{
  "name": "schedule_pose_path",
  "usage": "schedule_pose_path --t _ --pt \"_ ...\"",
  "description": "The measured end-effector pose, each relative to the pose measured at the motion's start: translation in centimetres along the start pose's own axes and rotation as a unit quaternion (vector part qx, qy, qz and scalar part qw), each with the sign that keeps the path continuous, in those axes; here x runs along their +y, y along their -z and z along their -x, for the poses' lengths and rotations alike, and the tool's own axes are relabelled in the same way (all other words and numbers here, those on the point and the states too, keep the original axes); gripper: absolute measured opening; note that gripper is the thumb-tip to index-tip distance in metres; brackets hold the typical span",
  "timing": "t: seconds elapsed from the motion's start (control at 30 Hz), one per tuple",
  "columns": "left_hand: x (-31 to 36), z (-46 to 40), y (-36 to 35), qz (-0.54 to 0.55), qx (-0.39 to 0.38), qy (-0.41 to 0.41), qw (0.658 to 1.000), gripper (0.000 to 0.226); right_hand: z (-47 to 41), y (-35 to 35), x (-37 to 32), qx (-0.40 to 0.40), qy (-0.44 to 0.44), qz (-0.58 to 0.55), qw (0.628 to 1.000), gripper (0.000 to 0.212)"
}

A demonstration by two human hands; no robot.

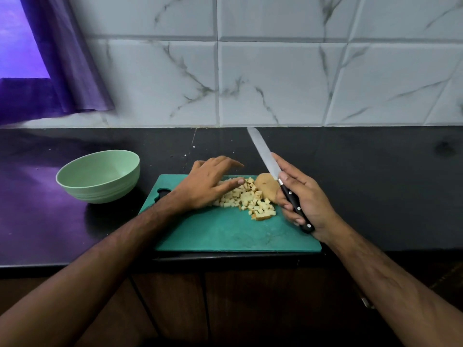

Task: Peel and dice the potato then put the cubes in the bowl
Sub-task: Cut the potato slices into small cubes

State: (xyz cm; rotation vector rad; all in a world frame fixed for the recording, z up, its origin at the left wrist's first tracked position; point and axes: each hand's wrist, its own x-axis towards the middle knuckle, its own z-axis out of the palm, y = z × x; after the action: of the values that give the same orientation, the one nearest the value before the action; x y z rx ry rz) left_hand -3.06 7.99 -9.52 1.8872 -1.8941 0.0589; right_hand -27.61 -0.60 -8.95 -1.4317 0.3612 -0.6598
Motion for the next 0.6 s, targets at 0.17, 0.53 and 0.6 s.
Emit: schedule_pose_path --t 0.17,0.53,0.6 --pt "3.1 -4.0 0.6 -0.019 -0.117 -0.052 0.992 0.062 -0.3 0.7 0.2 0.042 0.003 -0.112 0.993 0.042" --pt "7.3 -8.0 -1.6 -0.19 -0.191 -0.022 0.963 0.088 -0.4 1.1 0.4 0.054 0.011 -0.179 0.982 0.043" --pt "7.1 -8.0 -1.7 -0.208 -0.174 -0.037 0.962 0.086 -0.4 1.2 0.4 0.055 0.014 -0.191 0.98 0.043"
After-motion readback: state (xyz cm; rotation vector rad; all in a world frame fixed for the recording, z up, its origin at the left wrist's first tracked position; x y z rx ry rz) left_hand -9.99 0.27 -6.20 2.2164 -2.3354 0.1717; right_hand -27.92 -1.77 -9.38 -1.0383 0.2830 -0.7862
